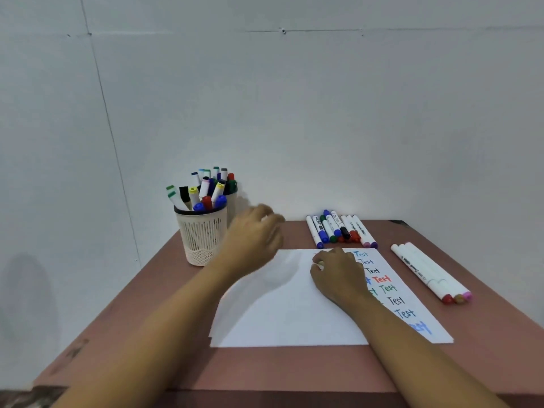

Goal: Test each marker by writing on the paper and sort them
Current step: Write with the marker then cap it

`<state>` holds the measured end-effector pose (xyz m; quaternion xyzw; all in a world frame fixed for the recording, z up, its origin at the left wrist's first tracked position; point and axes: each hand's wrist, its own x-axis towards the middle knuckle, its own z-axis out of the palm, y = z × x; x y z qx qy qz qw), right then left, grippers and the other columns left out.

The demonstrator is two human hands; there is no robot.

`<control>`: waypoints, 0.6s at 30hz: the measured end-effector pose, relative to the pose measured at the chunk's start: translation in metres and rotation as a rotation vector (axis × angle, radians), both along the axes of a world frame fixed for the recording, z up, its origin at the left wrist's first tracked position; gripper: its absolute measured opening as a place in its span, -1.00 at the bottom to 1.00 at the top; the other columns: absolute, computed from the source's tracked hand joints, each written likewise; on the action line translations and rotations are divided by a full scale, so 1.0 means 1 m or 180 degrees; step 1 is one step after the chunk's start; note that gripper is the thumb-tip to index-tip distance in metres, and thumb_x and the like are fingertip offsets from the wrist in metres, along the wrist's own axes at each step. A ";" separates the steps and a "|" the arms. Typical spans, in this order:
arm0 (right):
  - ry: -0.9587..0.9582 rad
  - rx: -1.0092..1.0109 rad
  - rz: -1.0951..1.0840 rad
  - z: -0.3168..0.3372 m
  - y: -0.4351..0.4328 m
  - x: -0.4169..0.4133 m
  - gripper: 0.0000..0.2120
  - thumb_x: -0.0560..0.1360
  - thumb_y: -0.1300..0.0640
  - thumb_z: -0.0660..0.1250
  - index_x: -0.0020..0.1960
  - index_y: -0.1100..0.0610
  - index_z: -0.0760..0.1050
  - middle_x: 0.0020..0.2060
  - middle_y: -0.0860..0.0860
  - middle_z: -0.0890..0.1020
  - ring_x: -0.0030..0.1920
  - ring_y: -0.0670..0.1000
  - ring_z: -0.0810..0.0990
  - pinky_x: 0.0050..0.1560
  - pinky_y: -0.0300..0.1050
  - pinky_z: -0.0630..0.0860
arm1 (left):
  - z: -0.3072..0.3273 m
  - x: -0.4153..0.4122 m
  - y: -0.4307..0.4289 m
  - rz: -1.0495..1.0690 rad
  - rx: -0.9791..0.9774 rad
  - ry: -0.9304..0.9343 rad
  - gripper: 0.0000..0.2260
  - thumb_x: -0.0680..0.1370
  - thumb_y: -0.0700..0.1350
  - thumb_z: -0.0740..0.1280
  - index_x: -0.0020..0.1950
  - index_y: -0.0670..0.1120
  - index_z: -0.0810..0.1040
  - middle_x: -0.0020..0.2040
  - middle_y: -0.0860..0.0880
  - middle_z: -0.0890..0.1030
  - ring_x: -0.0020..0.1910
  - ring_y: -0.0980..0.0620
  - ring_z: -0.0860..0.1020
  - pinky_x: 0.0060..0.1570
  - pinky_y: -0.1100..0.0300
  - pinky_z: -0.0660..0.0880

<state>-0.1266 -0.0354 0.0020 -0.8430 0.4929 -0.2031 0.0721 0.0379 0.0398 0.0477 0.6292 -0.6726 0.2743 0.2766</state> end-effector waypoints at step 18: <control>0.0414 -0.0285 -0.0563 0.017 -0.043 0.031 -0.72 0.60 -0.02 0.20 0.12 0.16 0.51 0.06 0.08 0.57 0.07 0.09 0.57 -0.19 -0.15 0.37 | -0.052 0.002 -0.016 0.0438 0.1681 0.1054 -0.67 0.60 0.05 0.11 0.24 -0.08 0.48 0.31 -0.03 0.41 0.34 0.03 0.33 0.31 0.12 0.18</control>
